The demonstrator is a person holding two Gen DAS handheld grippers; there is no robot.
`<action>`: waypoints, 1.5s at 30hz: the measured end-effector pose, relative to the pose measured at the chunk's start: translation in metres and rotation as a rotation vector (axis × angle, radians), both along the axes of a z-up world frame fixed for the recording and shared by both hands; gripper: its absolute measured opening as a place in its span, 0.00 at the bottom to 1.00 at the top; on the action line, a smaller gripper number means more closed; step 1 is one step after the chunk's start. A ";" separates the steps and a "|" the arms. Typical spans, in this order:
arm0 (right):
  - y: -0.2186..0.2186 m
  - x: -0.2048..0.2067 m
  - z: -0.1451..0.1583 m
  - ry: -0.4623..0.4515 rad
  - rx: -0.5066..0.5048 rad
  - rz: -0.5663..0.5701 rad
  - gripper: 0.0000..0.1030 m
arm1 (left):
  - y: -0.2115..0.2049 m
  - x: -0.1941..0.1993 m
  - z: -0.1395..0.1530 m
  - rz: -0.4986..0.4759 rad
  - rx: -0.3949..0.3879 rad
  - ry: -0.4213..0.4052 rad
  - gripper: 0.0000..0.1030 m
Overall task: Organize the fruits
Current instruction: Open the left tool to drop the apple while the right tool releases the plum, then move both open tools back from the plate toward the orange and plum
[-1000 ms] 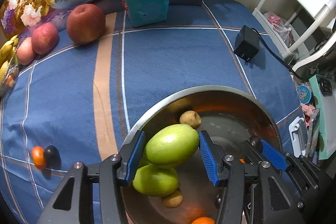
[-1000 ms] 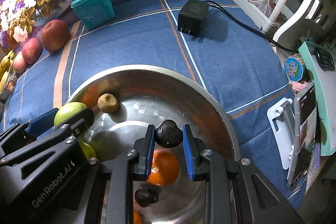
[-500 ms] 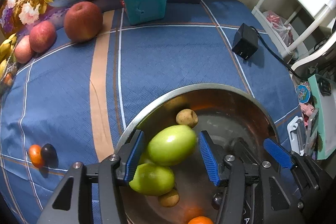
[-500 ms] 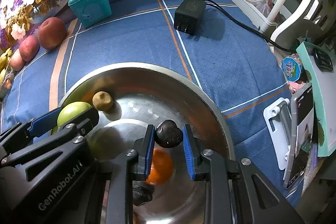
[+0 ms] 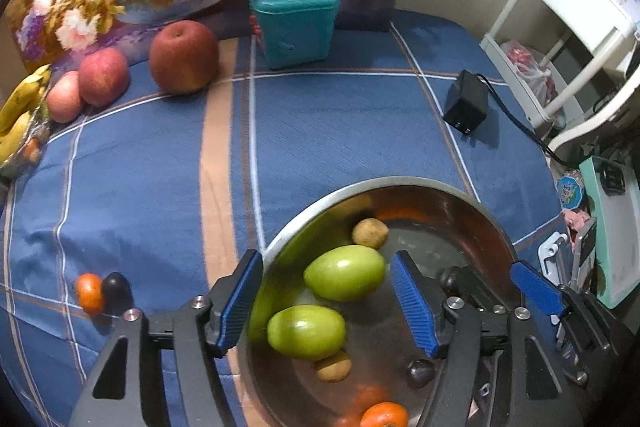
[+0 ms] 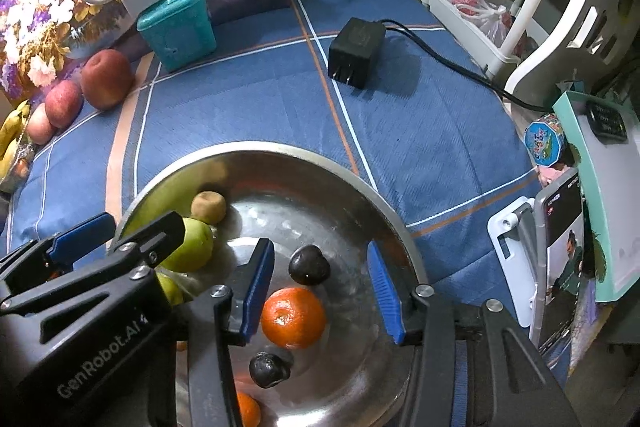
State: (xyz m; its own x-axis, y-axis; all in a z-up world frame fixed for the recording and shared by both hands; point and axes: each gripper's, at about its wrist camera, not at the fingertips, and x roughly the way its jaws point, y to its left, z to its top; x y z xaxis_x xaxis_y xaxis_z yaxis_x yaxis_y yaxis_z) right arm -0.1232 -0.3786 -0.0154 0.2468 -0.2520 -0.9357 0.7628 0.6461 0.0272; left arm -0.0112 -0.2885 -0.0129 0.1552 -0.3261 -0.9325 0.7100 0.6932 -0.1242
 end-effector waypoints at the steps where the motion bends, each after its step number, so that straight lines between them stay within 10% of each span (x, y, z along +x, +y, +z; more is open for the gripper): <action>1: 0.001 0.000 0.001 -0.001 -0.001 0.004 0.49 | 0.003 0.002 0.000 0.011 0.000 -0.001 0.70; 28: 0.017 0.016 0.009 0.013 -0.015 0.082 0.48 | 0.081 0.041 -0.014 0.223 0.000 -0.008 0.73; 34: 0.018 0.017 0.008 0.023 -0.015 0.081 0.49 | 0.078 0.038 -0.016 0.209 0.017 -0.039 0.98; 38: 0.018 0.019 0.007 0.032 -0.034 0.092 0.86 | 0.074 0.033 -0.014 0.185 0.042 -0.113 1.00; 45: 0.024 0.022 0.006 0.041 -0.073 0.130 0.91 | 0.075 0.031 -0.016 0.181 0.050 -0.140 1.00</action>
